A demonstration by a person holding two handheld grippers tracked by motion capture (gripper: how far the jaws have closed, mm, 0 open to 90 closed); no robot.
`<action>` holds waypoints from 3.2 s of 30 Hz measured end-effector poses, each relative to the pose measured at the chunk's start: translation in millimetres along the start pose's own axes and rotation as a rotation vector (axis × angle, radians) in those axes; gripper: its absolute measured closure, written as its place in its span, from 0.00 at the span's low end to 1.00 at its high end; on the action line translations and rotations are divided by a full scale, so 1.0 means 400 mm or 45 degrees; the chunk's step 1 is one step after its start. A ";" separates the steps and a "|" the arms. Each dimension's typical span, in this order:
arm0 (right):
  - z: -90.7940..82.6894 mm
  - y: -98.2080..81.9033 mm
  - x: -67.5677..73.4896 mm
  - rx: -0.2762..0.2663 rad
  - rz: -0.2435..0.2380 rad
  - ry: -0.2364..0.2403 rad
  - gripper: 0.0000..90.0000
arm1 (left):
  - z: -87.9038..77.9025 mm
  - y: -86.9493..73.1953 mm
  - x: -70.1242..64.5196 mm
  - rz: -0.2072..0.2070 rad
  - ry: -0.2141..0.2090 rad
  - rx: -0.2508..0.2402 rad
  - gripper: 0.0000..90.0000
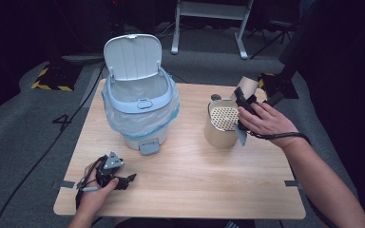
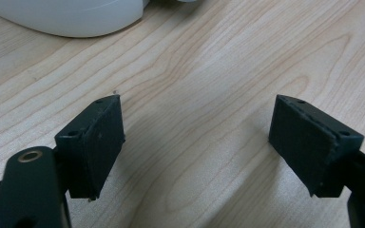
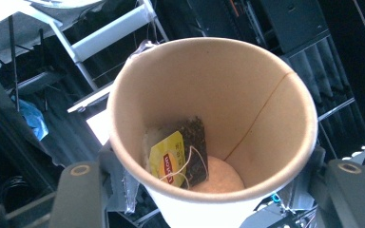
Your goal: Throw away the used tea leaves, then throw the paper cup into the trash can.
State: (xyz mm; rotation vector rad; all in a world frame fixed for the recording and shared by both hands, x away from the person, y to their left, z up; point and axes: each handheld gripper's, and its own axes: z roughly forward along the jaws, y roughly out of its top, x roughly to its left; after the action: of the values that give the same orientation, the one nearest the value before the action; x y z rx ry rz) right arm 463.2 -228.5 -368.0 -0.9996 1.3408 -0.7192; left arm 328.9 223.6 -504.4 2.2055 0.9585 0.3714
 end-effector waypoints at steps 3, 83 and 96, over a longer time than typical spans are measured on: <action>0.001 0.000 -0.006 0.004 -0.008 -0.007 0.41 | 0.000 0.000 0.000 0.000 0.000 0.000 0.22; 0.062 -0.195 0.057 -1.241 2.856 0.851 0.36 | 0.002 0.001 -0.001 -0.007 -0.015 0.000 0.21; 0.090 -0.219 -0.096 -1.433 2.860 0.770 0.35 | 0.002 0.001 -0.002 -0.008 -0.014 0.000 0.21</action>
State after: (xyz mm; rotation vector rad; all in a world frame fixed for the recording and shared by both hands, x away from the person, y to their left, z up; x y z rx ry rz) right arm 504.2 -225.8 -274.4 0.5271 2.3153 1.6773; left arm 329.0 222.7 -504.6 2.2016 0.9593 0.3558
